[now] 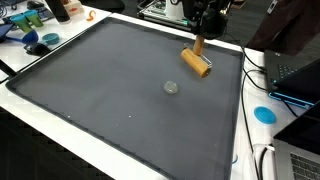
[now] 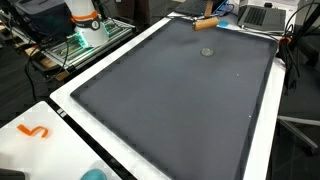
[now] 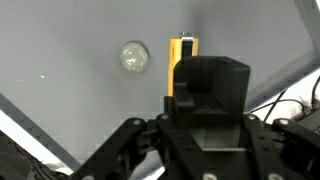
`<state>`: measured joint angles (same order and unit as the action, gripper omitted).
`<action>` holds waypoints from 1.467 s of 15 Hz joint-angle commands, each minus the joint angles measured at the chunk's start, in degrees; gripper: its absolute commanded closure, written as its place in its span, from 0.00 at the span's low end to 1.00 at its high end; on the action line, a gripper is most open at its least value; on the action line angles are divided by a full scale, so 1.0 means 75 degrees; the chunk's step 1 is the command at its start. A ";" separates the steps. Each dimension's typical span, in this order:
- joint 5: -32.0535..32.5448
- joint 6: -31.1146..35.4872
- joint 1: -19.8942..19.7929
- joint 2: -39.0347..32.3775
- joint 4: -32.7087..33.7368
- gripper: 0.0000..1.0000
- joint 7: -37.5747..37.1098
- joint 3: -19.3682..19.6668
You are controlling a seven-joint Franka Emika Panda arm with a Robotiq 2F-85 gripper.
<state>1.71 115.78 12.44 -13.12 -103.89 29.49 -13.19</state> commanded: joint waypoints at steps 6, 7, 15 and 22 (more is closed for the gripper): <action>0.0499 0.0606 -0.0098 -0.0521 -0.0252 0.77 0.0063 0.0006; 0.0564 0.0640 -0.0099 -0.0577 -0.0259 0.77 0.0066 0.0007; 0.1110 0.1201 -0.0081 -0.0887 -0.0375 0.77 -0.0067 0.0089; 0.1431 0.1413 -0.0058 -0.1081 -0.0358 0.77 -0.0205 0.0160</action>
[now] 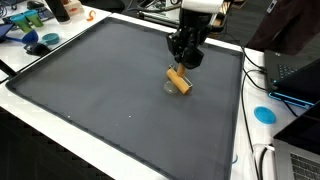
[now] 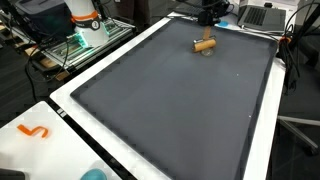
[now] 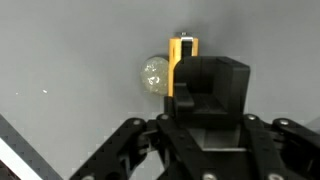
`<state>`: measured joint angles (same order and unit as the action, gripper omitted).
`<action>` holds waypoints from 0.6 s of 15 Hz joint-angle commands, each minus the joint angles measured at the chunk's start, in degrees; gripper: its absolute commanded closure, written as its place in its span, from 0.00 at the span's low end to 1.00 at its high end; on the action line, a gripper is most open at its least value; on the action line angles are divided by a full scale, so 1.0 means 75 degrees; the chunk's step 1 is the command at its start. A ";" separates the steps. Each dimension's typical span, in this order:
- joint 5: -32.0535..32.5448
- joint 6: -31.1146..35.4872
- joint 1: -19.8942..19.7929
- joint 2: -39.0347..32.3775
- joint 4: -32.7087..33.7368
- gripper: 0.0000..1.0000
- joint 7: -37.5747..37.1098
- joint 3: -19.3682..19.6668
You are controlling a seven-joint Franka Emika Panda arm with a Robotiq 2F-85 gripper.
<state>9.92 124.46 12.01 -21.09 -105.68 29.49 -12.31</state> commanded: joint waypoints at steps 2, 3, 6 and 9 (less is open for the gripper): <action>0.0436 0.0276 0.0026 -0.0040 -0.0118 0.77 -0.0267 0.0065; 0.0481 0.0308 0.0037 -0.0049 -0.0124 0.77 -0.0306 0.0075; 0.0563 0.0379 0.0029 -0.0105 -0.0133 0.77 -0.0355 0.0094; 0.0528 0.0562 -0.0032 -0.0159 -0.0125 0.77 -0.0406 0.0117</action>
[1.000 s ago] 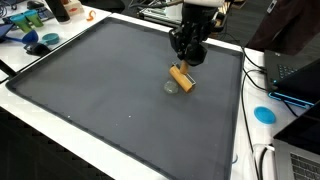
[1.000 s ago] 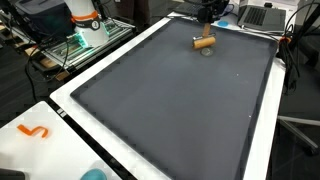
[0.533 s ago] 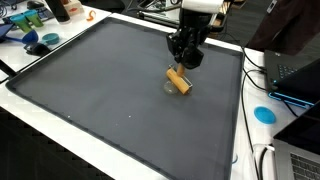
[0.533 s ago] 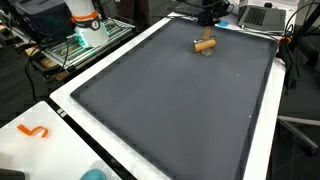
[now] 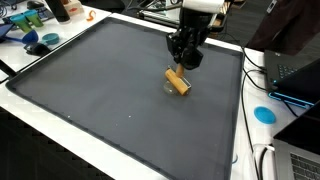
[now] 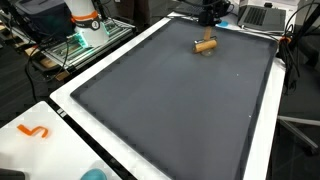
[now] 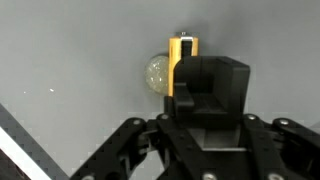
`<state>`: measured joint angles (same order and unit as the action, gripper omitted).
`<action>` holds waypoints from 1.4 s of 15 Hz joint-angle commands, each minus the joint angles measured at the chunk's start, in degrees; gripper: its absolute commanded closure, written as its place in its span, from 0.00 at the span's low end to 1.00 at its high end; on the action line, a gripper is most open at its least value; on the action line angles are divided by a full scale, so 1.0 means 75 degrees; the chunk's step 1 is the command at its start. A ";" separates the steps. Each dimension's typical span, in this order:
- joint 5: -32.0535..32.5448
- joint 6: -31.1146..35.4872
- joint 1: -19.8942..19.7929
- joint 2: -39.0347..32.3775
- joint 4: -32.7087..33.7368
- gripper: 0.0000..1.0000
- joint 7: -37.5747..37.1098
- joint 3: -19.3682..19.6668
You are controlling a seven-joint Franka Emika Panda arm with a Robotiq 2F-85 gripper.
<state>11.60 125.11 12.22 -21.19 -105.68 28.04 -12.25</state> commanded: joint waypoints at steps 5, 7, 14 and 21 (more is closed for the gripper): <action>0.0217 0.0525 -0.0182 -0.0257 -0.0027 0.77 -0.0242 0.0171; 0.0190 0.0470 -0.0224 -0.0315 0.0036 0.77 -0.0261 0.0202; 0.0223 0.0314 -0.0256 -0.0577 0.0342 0.77 -0.0524 0.0297; 0.0486 0.0082 -0.0165 -0.0697 0.0461 0.77 -0.0944 0.0459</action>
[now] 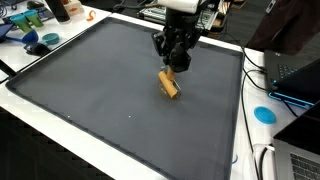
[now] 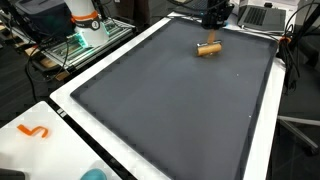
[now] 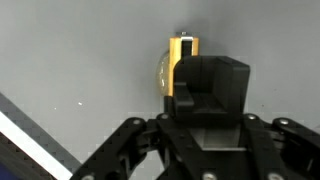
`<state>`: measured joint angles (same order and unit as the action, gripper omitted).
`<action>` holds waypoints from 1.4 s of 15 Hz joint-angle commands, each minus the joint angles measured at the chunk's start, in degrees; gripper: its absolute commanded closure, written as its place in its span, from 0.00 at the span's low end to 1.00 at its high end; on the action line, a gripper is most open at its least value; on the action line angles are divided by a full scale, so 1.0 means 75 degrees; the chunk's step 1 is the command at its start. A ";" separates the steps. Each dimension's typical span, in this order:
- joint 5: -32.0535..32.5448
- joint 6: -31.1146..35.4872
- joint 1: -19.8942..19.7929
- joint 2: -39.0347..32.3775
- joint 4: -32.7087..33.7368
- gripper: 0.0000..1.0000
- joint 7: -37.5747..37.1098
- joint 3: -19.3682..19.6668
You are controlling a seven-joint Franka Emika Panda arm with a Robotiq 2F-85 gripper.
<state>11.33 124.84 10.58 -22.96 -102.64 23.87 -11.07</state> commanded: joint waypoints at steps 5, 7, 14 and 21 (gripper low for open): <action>0.0727 0.0104 0.0150 -0.0491 0.0055 0.77 -0.0774 0.0421; 0.0891 0.0094 0.0207 -0.0490 0.0061 0.77 -0.0962 0.0486; 0.1148 0.0003 0.0277 -0.0533 0.0116 0.77 -0.1326 0.0570; 0.1136 0.0100 0.0218 -0.0576 0.0129 0.77 -0.1479 0.0682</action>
<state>16.51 124.79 12.45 -23.70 -101.43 14.92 -7.78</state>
